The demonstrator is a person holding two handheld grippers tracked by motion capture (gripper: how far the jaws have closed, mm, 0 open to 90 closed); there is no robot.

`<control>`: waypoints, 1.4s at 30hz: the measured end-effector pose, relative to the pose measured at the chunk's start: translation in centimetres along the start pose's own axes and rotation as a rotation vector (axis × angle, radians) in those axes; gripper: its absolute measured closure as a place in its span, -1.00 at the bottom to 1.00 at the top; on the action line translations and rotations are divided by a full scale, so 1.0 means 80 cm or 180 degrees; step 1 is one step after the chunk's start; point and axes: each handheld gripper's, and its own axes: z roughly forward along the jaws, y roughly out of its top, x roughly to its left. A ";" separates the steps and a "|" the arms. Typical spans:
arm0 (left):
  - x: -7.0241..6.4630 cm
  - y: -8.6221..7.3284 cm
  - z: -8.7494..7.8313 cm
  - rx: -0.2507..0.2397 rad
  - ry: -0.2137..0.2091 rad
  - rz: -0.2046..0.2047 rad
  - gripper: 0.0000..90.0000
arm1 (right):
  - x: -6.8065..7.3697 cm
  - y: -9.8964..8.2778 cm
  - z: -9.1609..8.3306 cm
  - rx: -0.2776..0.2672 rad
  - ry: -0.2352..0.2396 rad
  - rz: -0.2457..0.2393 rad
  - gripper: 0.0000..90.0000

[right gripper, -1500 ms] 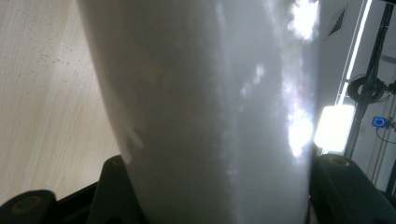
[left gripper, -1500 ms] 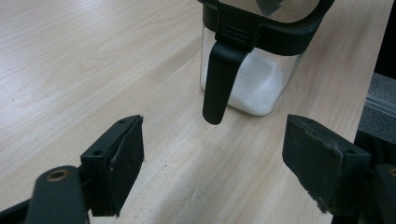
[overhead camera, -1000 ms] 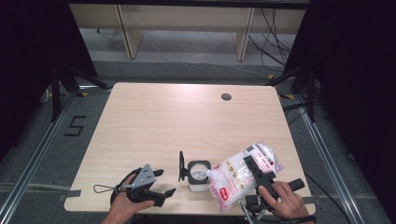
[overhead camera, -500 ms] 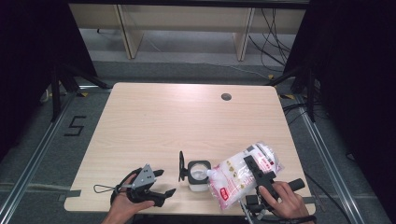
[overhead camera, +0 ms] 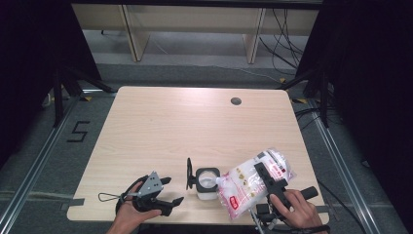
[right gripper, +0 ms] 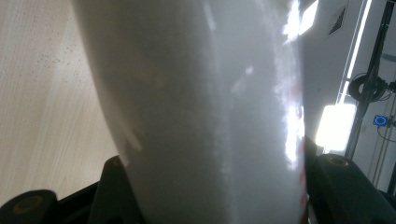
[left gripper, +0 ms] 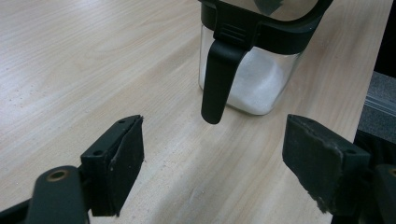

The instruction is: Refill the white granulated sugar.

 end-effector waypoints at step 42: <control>0.000 0.000 0.000 0.0008 -0.0017 -0.0047 -0.55 | -0.007 0.005 0.001 -0.0071 -0.0039 -0.0242 0.08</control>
